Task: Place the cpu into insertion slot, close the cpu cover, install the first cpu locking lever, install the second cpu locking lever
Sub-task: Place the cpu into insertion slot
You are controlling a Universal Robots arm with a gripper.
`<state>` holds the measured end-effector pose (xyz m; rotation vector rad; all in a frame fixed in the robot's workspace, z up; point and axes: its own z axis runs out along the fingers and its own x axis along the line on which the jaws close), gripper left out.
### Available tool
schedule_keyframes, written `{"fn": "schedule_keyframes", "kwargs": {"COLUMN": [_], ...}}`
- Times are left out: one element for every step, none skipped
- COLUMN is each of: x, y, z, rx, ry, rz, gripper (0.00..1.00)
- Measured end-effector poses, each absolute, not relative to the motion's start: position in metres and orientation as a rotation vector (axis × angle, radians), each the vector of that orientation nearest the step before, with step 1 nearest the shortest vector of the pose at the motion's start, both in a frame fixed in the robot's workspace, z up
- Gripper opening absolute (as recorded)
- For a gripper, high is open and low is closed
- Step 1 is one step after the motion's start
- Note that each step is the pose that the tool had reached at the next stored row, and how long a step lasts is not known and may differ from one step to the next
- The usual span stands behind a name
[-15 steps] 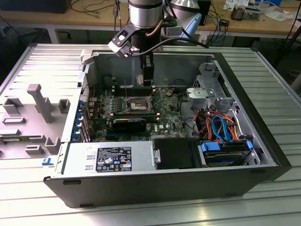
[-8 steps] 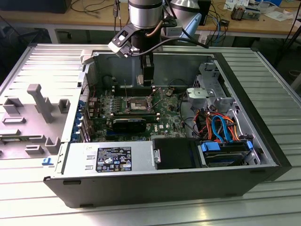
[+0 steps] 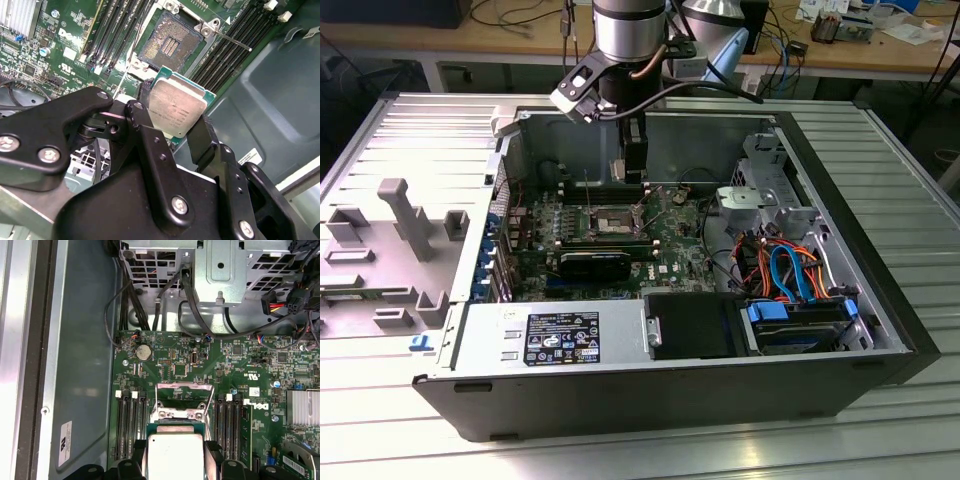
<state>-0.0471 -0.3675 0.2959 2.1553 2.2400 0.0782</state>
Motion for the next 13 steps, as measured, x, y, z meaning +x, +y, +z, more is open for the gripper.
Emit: {"fn": "schedule_keyframes", "kwargs": {"x": [-0.0471, -0.0471, -0.047, -0.0471, -0.0471, -0.0471, -0.047, -0.0471, -0.047, -0.047, -0.0471, -0.0471, -0.0471], "y": [-0.3675, -0.3675, -0.3675, -0.3675, -0.3675, -0.3675, -0.3675, -0.3675, -0.3675, -0.3675, -0.3675, -0.3676, -0.3675], "z": [0.2958, 0.2956, 0.2955, 0.2955, 0.2954, 0.2951, 0.2946, 0.2936, 0.2923, 0.2912, 0.2908, 0.2907, 0.2907], "rx": [2.155, 2.155, 2.155, 2.155, 2.155, 2.155, 2.155, 2.155, 2.155, 2.155, 2.155, 2.155, 2.155], "ry": [2.24, 2.24, 2.24, 2.24, 2.24, 2.24, 2.24, 2.24, 2.24, 2.24, 2.24, 2.24, 2.24], "rz": [0.078, 0.078, 0.078, 0.078, 0.078, 0.078, 0.079, 0.078, 0.078, 0.078, 0.078, 0.078, 0.078], "gripper": [0.54, 0.54, 0.54, 0.54, 0.54, 0.54, 0.54, 0.54, 0.54, 0.54, 0.54, 0.54, 0.54]}}
